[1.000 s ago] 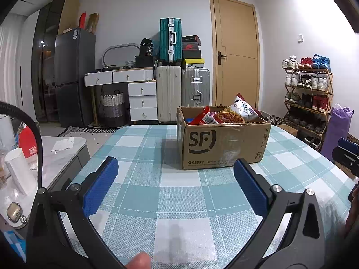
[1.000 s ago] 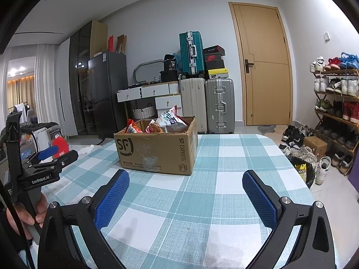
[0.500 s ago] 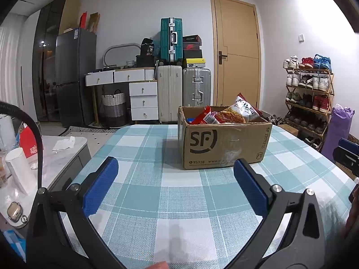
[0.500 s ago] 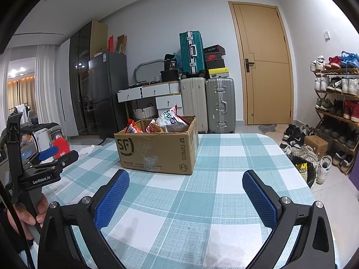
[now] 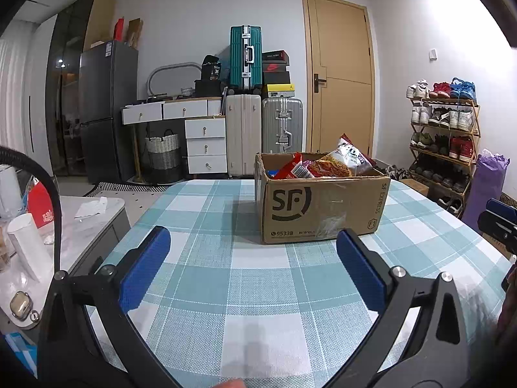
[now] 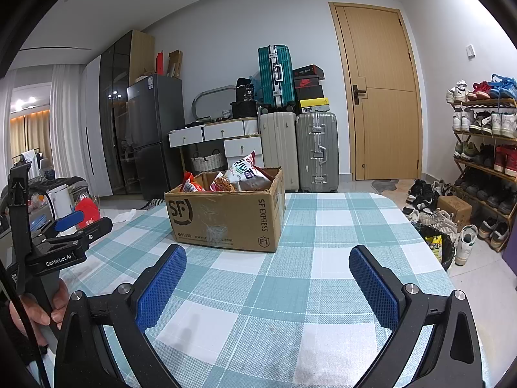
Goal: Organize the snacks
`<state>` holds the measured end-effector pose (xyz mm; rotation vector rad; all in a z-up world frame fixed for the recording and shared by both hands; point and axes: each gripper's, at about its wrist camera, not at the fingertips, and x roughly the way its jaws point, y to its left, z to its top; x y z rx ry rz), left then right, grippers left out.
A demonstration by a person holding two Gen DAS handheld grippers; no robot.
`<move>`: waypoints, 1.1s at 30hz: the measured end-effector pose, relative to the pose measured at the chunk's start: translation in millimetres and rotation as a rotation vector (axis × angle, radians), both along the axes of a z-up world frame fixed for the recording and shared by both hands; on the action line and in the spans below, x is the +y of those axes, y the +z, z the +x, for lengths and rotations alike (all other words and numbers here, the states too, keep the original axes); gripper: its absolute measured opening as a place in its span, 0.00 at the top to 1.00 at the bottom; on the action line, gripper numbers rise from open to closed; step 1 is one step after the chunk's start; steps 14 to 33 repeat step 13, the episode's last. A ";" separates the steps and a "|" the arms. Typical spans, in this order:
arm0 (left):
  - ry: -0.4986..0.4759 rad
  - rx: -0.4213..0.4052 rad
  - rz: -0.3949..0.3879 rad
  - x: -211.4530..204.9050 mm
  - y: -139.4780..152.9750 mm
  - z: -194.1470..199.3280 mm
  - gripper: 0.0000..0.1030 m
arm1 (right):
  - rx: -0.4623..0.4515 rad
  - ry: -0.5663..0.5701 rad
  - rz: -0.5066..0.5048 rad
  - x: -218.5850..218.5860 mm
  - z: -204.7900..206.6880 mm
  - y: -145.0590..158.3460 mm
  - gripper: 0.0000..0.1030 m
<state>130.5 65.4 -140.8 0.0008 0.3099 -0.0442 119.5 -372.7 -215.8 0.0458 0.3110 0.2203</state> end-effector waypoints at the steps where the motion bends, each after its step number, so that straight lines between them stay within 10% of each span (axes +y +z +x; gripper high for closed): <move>1: 0.001 0.000 -0.001 -0.2 -0.3 0.5 0.00 | 0.000 0.000 0.000 0.4 0.0 -0.3 0.00; 33: 0.016 -0.006 -0.004 2.0 -0.6 -2.9 0.00 | 0.000 0.000 0.001 0.3 0.1 -0.3 0.00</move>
